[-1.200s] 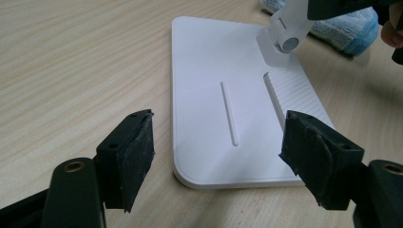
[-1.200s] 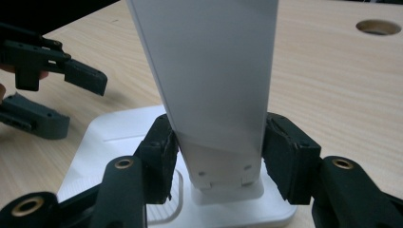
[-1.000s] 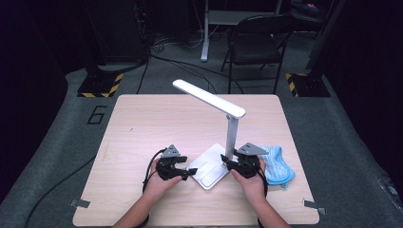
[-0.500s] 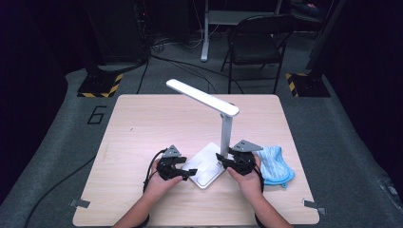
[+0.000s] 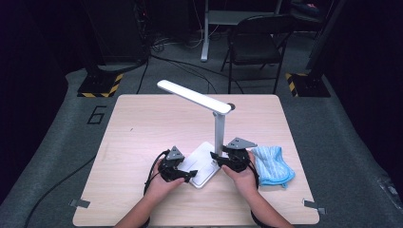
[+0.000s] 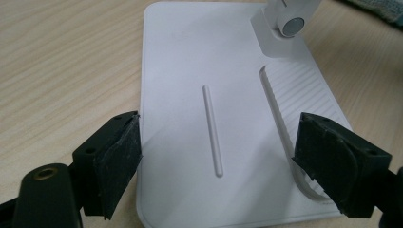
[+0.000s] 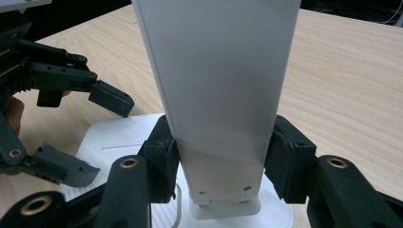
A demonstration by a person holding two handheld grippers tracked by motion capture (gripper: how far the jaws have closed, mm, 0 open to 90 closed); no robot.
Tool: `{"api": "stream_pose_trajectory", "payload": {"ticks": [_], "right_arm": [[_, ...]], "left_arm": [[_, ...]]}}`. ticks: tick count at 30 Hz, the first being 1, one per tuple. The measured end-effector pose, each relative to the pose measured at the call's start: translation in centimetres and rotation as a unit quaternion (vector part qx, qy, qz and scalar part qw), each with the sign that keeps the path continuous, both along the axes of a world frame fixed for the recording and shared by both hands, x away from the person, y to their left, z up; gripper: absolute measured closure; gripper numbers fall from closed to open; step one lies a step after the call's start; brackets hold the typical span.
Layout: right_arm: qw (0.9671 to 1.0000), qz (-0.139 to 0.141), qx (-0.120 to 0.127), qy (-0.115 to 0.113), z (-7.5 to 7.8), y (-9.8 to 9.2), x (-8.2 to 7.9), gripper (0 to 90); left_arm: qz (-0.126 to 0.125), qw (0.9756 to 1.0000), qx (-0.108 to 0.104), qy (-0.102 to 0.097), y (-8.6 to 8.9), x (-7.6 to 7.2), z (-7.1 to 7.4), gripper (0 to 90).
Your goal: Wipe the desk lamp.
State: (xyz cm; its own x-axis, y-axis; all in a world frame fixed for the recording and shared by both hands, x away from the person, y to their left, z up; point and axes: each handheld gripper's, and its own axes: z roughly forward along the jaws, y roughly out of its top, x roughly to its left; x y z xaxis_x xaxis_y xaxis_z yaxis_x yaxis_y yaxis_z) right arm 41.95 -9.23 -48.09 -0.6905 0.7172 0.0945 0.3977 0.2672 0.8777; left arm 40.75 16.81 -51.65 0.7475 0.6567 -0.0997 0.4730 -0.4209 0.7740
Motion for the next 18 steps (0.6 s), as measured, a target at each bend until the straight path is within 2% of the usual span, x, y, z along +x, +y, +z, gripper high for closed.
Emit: {"api": "stream_pose_trajectory", "payload": {"ticks": [3, 4, 5, 9, 15, 18], "right_arm": [[1.0, 0.002, 0.001, 0.001, 0.0, 0.2, 0.2, 50.1], [1.0, 0.005, 0.002, -0.002, 0.0, 0.3, 0.3, 50.0], [1.0, 0.005, 0.002, -0.002, 0.0, 0.3, 0.3, 50.0], [0.9999, 0.008, 0.006, 0.008, 0.0, 0.6, 0.6, 49.6], [0.9996, 0.015, 0.019, 0.017, -0.2, 0.8, 1.2, 48.6], [0.9995, 0.016, 0.02, 0.021, -0.2, 0.9, 1.3, 48.5]], "left_arm": [[-0.001, 1.0, -0.001, 0.009, 0.1, 0.0, 0.1, 15.4], [0.012, 0.9999, 0.001, 0.003, 0.2, 0.1, 0.0, 15.4], [0.012, 0.9999, 0.001, 0.003, 0.2, 0.1, 0.0, 15.2], [0.024, 0.9996, 0.004, 0.013, 0.6, 0.3, -0.4, 15.2], [0.029, 0.9992, -0.011, 0.024, 0.7, 0.0, -0.6, 15.7], [0.034, 0.9991, -0.009, 0.025, 0.7, -0.2, -0.6, 15.8]]}}
